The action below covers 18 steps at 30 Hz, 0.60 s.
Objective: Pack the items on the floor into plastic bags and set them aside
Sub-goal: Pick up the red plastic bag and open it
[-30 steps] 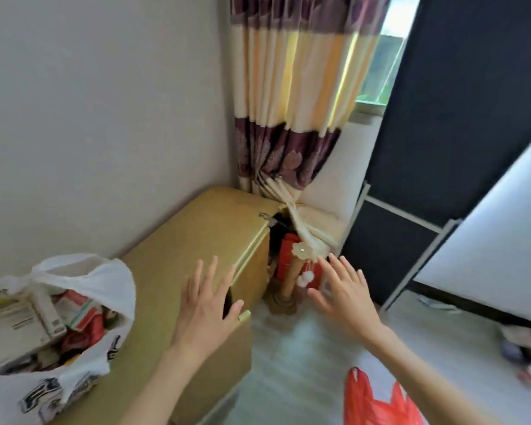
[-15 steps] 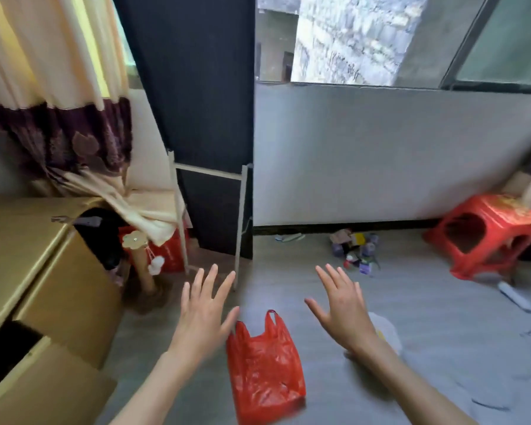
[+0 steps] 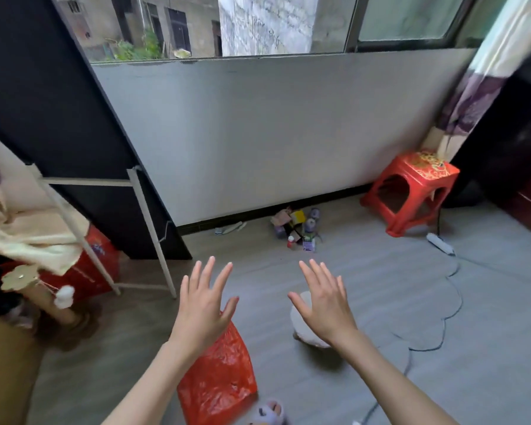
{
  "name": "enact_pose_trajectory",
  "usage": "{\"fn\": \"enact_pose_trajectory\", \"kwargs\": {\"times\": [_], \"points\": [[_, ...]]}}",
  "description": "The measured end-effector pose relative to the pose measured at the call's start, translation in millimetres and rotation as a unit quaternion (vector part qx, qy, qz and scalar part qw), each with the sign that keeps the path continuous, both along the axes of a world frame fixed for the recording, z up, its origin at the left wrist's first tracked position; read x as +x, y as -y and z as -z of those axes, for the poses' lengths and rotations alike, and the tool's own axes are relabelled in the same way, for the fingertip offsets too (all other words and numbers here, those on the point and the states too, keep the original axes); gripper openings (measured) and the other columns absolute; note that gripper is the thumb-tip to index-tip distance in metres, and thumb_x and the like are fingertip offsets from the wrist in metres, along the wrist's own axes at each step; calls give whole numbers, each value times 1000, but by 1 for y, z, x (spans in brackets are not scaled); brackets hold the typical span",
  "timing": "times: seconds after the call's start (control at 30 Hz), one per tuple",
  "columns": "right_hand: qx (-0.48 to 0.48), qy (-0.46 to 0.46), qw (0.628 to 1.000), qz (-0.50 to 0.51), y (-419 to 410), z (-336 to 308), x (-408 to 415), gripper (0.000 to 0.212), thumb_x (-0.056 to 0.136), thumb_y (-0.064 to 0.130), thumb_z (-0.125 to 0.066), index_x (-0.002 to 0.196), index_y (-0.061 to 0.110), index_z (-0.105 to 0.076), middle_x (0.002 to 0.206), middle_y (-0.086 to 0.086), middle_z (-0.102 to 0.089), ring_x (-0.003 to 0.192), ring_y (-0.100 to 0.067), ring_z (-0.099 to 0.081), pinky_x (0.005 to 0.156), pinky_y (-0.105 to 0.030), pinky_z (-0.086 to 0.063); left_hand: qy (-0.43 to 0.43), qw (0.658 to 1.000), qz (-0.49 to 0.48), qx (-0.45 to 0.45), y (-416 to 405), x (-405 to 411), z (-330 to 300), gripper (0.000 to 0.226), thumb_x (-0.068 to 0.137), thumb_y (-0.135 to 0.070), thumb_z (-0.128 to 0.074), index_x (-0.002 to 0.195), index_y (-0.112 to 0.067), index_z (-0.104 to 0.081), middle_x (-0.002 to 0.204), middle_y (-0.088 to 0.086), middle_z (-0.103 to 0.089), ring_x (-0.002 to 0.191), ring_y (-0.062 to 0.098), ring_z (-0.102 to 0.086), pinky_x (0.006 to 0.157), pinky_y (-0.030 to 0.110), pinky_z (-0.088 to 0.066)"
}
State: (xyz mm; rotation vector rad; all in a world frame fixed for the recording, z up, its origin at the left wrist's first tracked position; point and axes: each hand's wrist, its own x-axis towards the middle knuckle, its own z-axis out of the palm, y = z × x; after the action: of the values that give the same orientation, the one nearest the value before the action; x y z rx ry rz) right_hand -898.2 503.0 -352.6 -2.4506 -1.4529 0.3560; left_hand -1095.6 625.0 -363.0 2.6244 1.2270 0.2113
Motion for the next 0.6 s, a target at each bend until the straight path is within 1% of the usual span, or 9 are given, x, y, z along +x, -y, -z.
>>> {"fn": "enact_pose_trajectory", "kwargs": {"times": [0.07,0.13,0.17,0.23,0.3,0.4,0.47,0.53,0.6], "points": [[-5,-8,1000,7,-5,6,17,92,63,69,-1,146,29,-11,156,4,-9,144,-14,-2,115,-40,-1,-8,1000,2,-15,-5,20,11,61,81,-50,-34,133,-20,-45,137,19,-46,126,42,-40,95,57,-38],[-5,-16,1000,14,-16,11,37,89,67,69,-5,146,29,-11,156,4,-9,144,-14,-2,115,-40,0,-20,999,8,-31,-13,40,24,60,81,-50,-34,132,-20,-46,135,19,-47,124,43,-42,92,57,-40],[-5,-19,1000,16,-23,13,48,82,74,68,-12,146,29,-11,156,3,-8,144,-15,-2,115,-41,0,-26,999,11,-33,-19,50,29,60,81,-50,-34,132,-20,-47,134,19,-48,123,44,-43,92,57,-40],[-14,-13,1000,14,-44,17,73,67,89,58,-30,146,28,-11,157,3,-8,144,-15,-1,115,-41,1,-36,999,12,-33,-41,71,38,60,81,-50,-34,131,-19,-48,133,20,-49,122,44,-45,90,56,-41],[-11,-4,1000,14,-72,19,97,65,92,49,-40,147,27,-11,156,2,-9,144,-15,-1,115,-41,1,-33,999,6,-38,-71,93,40,61,81,-50,-33,132,-20,-46,136,20,-47,124,44,-42,93,56,-39],[-1,-6,1000,7,-124,18,127,65,93,47,-41,147,26,-12,156,2,-11,144,-15,-2,116,-41,1,-5,999,-18,-40,-123,125,38,66,81,-53,-27,137,-21,-40,143,17,-38,133,41,-31,102,55,-29],[11,-14,1000,5,-155,18,141,64,93,47,-41,146,26,-14,156,3,-12,144,-15,-2,116,-40,1,-1,999,-25,-40,-154,142,35,68,81,-53,-25,138,-21,-40,144,17,-37,135,40,-28,105,55,-26],[13,-19,1000,0,-175,18,150,64,92,50,-40,146,26,-15,156,3,-13,144,-15,-3,116,-40,1,-7,999,-28,-41,-172,154,35,67,81,-53,-26,137,-20,-41,143,17,-38,134,40,-29,104,56,-27],[26,-26,999,-2,-187,18,157,70,85,60,-29,146,26,-17,155,3,-15,144,-15,-5,116,-39,1,-15,998,-25,-51,-183,163,34,63,81,-50,-30,134,-19,-46,138,18,-45,129,42,-37,99,57,-33]]}}
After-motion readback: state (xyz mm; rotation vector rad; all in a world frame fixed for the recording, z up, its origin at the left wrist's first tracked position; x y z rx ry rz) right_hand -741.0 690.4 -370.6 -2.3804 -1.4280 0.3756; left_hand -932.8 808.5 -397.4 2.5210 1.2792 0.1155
